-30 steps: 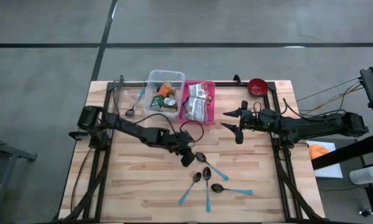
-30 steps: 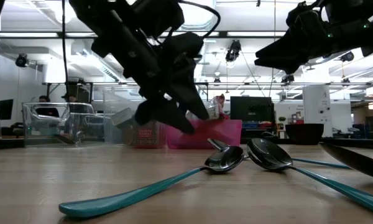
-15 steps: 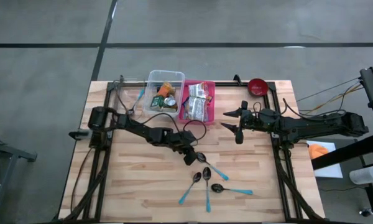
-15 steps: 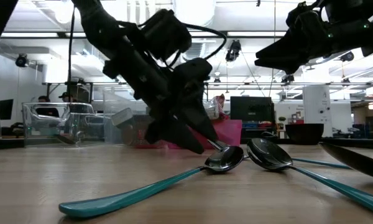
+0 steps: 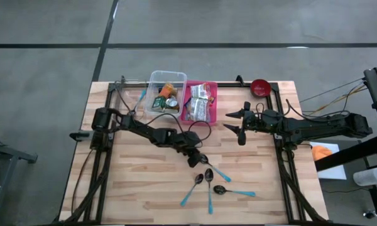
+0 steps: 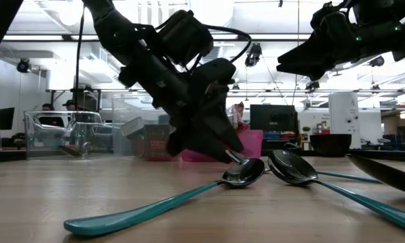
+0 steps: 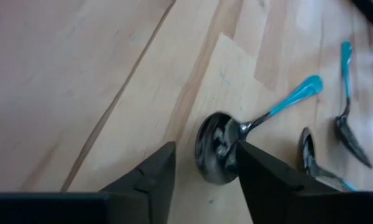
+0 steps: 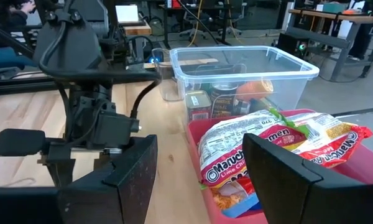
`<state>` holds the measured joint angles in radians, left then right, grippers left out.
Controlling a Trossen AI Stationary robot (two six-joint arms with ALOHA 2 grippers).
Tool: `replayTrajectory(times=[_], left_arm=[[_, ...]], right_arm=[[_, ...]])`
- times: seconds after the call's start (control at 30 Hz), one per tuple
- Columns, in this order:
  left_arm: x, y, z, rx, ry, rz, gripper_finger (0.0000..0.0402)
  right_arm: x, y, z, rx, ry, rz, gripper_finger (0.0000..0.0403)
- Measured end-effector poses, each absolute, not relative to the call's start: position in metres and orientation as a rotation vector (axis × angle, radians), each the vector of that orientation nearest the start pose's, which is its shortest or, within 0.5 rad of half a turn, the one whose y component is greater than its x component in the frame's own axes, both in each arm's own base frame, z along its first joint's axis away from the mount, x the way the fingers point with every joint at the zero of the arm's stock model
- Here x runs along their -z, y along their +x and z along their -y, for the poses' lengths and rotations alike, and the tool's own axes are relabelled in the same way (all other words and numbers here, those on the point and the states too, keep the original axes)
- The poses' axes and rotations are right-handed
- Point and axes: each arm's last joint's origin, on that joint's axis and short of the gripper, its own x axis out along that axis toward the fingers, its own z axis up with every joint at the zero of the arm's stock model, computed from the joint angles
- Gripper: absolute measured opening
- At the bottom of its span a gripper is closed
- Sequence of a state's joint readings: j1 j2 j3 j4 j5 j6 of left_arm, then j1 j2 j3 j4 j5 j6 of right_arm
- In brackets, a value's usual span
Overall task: Pick & Place Food Item
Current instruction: Put the blue spoon into the left transparent bin
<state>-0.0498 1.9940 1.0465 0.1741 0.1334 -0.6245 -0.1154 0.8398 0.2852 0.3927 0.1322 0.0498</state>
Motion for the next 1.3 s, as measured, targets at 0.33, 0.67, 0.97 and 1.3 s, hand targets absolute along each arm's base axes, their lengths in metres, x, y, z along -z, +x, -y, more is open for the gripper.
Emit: replayTrajectory(times=[0.33, 0.67, 0.97, 1.3], left_arm=[[-0.1115, 0.3871, 0.0236, -0.061, -0.632, -0.816, 0.0116], [-0.1118, 0.3873, 0.0244, -0.044, -0.638, -0.817, 0.0116], [-0.1119, 0.3873, 0.0244, -0.035, -0.639, -0.82, 0.0064], [-0.1119, 0.3874, 0.0239, -0.036, -0.64, -0.818, 0.0006]], right_arm=[[-0.2066, 0.1772, 0.0244, 0.251, 0.048, -0.155, 0.0235], [-0.2066, 0.1771, 0.0244, 0.251, 0.049, -0.155, 0.0235], [-0.2066, 0.1772, 0.0244, 0.251, 0.049, -0.155, 0.0235], [-0.2067, 0.1772, 0.0244, 0.251, 0.049, -0.155, 0.0235]])
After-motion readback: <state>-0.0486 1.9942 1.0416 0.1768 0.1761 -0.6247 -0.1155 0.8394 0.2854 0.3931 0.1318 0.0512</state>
